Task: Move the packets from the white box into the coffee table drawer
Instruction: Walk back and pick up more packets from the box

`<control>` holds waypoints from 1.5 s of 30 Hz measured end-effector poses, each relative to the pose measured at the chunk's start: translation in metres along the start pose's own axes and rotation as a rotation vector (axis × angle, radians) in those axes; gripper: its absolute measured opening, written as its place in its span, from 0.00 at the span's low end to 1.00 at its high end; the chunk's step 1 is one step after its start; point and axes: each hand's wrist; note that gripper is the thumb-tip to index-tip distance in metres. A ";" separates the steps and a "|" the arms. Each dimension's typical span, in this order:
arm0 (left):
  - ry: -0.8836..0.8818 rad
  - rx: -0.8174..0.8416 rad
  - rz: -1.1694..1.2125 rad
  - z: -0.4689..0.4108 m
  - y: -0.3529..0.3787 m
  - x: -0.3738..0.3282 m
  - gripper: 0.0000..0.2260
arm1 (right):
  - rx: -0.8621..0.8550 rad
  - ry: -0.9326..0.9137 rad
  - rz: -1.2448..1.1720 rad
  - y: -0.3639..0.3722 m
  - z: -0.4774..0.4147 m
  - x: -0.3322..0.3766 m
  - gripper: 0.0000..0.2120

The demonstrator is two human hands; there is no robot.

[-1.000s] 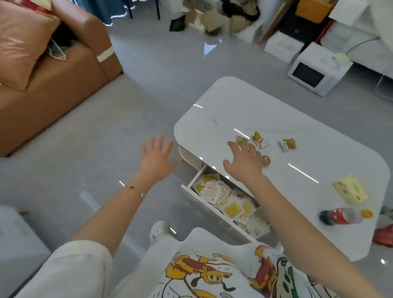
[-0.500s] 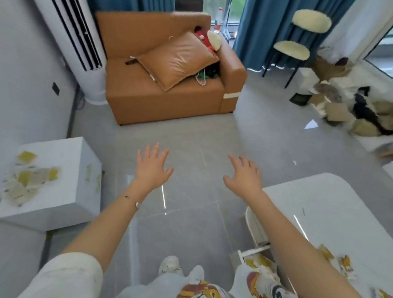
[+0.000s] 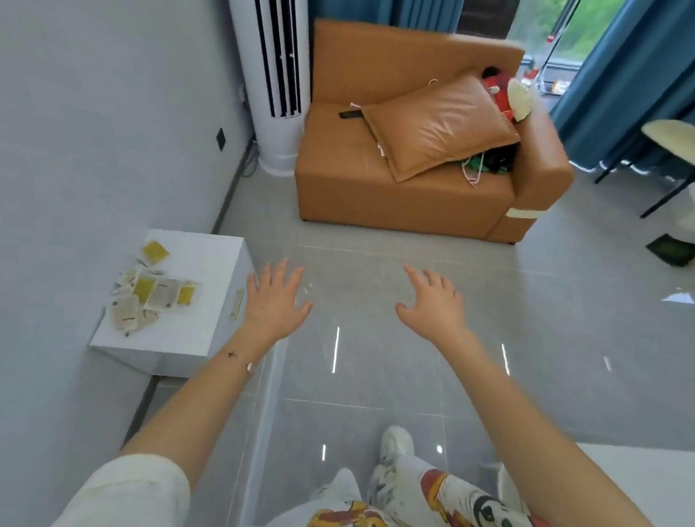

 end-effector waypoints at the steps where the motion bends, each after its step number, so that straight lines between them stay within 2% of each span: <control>1: -0.016 0.009 -0.004 -0.010 0.000 0.006 0.30 | 0.027 -0.019 0.007 0.000 -0.017 0.007 0.35; 15: -0.523 0.059 0.058 -0.105 -0.018 0.080 0.29 | 0.284 -0.502 0.126 0.000 -0.237 0.121 0.34; 19: -0.699 0.099 0.124 -0.106 -0.015 0.093 0.28 | 0.381 -0.634 0.129 0.010 -0.271 0.165 0.35; 23: -0.802 0.236 0.154 -0.095 -0.002 0.102 0.29 | 0.493 -0.750 0.132 0.025 -0.286 0.206 0.36; 27: -0.916 0.293 0.153 -0.090 0.011 0.123 0.30 | 0.531 -0.837 0.165 0.051 -0.303 0.243 0.34; 33: -1.017 0.327 0.229 -0.099 0.052 0.163 0.31 | 0.627 -0.821 0.229 0.108 -0.336 0.285 0.34; 38: -1.058 0.365 0.339 -0.113 0.085 0.215 0.31 | 0.626 -0.813 0.333 0.139 -0.369 0.326 0.34; 42: -1.101 0.360 0.401 -0.123 0.101 0.258 0.30 | 0.614 -0.835 0.317 0.159 -0.389 0.363 0.34; 45: -1.147 0.352 0.441 -0.129 0.115 0.289 0.30 | 0.679 -0.827 0.315 0.182 -0.401 0.396 0.34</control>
Point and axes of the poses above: each hand's wrist, its own z-axis away from the middle knuckle, its own y-axis out of the palm, x = y × z, and after that the axes turned 15 degrees about -z, right-handed
